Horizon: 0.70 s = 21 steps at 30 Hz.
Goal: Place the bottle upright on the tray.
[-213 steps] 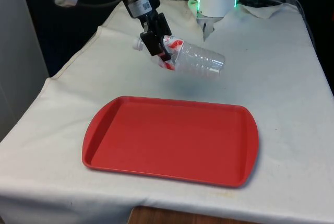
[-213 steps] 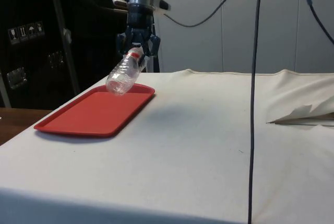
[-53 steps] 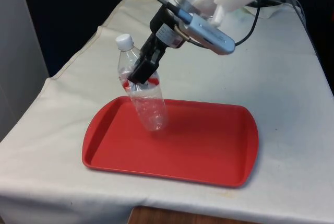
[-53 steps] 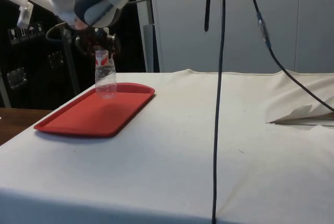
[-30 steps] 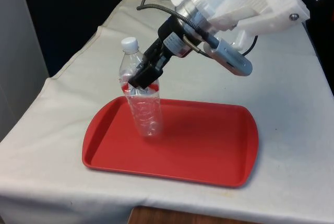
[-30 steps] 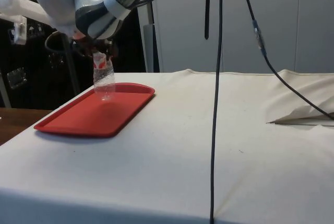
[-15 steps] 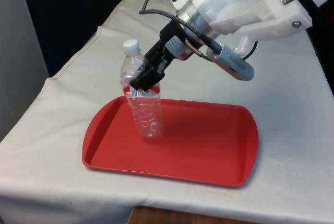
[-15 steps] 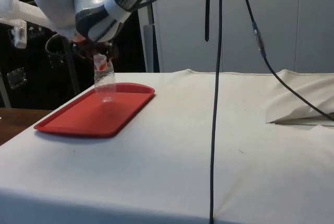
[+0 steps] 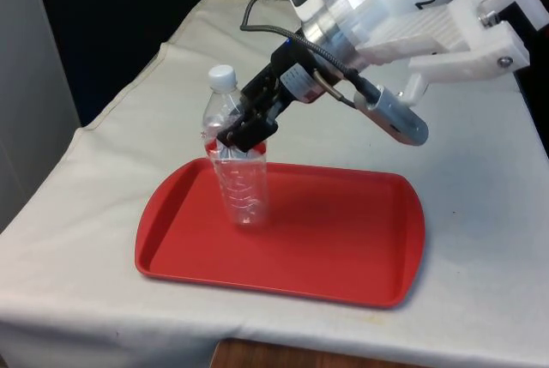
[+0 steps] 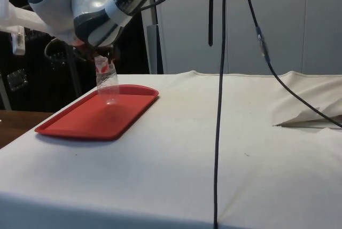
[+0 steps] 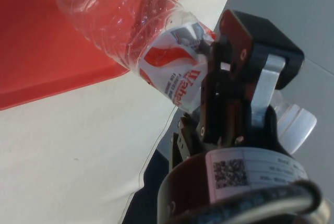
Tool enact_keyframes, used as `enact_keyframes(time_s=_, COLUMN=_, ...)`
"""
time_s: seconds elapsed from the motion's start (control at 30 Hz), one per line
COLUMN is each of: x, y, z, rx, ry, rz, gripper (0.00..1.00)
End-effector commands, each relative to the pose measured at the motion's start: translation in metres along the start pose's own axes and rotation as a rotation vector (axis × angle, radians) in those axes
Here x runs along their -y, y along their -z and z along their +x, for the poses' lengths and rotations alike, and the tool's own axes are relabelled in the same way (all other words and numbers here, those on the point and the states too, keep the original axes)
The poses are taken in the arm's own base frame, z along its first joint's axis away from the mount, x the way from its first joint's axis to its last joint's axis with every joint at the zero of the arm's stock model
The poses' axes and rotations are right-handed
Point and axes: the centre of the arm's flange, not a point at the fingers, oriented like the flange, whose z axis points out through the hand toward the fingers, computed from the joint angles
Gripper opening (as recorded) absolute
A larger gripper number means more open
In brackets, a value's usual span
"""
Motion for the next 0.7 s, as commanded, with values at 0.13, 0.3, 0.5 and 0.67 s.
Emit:
enact_keyframes(time_s=0.13, x=0.001, y=-0.001, z=-0.003, rx=-0.003, ry=0.003, rz=0.0, gripper=0.14)
enact_keyframes(time_s=0.3, x=0.003, y=0.0, z=-0.007, rx=-0.005, ry=0.0, rz=0.003, gripper=0.14)
enact_keyframes(time_s=0.5, x=0.003, y=-0.002, z=-0.011, rx=-0.002, ry=-0.006, rz=0.005, gripper=0.14)
enact_keyframes(time_s=0.67, x=0.003, y=-0.005, z=-0.014, rx=-0.001, ry=-0.015, rz=0.005, gripper=0.14)
